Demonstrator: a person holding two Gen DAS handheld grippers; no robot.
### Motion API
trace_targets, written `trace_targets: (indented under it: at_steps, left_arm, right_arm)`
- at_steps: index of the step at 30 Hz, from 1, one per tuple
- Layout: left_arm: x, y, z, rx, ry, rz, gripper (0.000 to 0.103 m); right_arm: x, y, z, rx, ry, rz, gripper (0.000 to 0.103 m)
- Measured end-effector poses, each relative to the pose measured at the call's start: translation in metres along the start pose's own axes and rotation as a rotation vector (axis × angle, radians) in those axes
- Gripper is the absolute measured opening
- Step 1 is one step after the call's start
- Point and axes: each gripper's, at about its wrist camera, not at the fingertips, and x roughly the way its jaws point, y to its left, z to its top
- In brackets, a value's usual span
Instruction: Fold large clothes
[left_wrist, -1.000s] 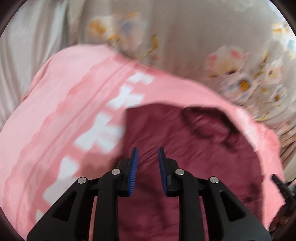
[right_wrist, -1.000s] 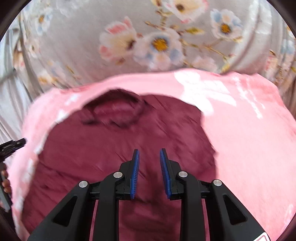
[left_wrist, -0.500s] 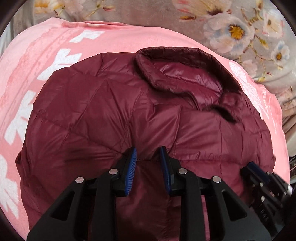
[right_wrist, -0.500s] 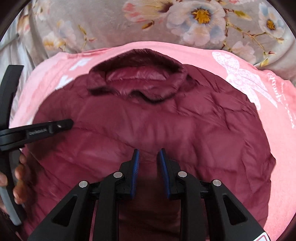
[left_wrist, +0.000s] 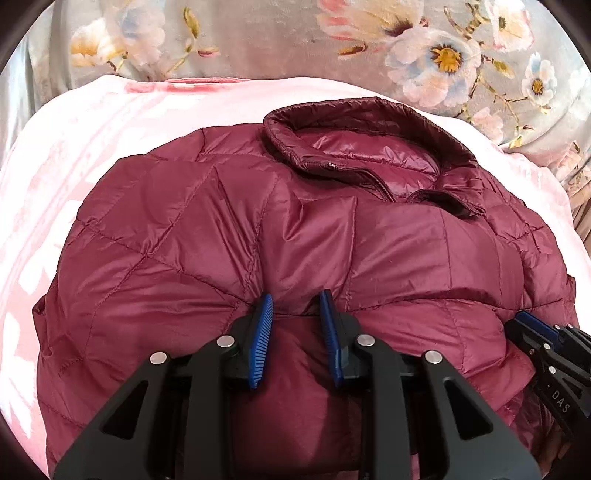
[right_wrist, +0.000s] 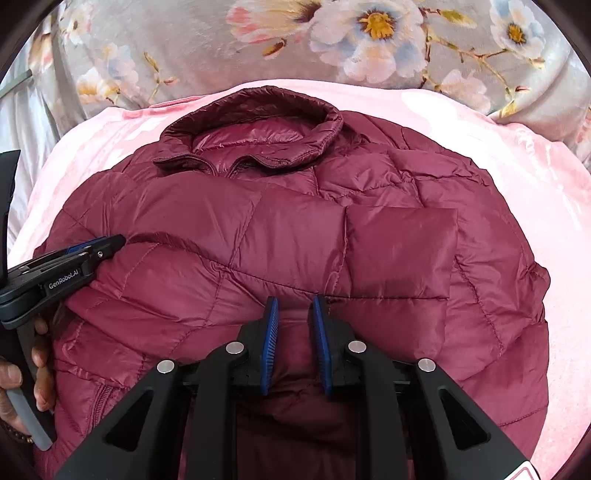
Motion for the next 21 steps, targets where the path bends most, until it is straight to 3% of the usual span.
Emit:
trace_targets:
  at_steps: [14,17,21]
  left_arm:
    - [0.0,-0.003,-0.001,0.014,-0.011,0.015,0.026]
    - [-0.003,0.005,0.004,-0.024,0.028,-0.044,0.028]
    - [-0.018,0.032,0.033,-0.183,0.084,-0.229,0.039]
  right_arm:
    - [-0.001,-0.004,0.001,0.027,0.004,0.033,0.02]
    - [-0.005,-0.01,0.006,0.053,0.03,0.087,0.025]
    - [-0.022,-0.024,0.025,0.153,0.032,0.208,0.035]
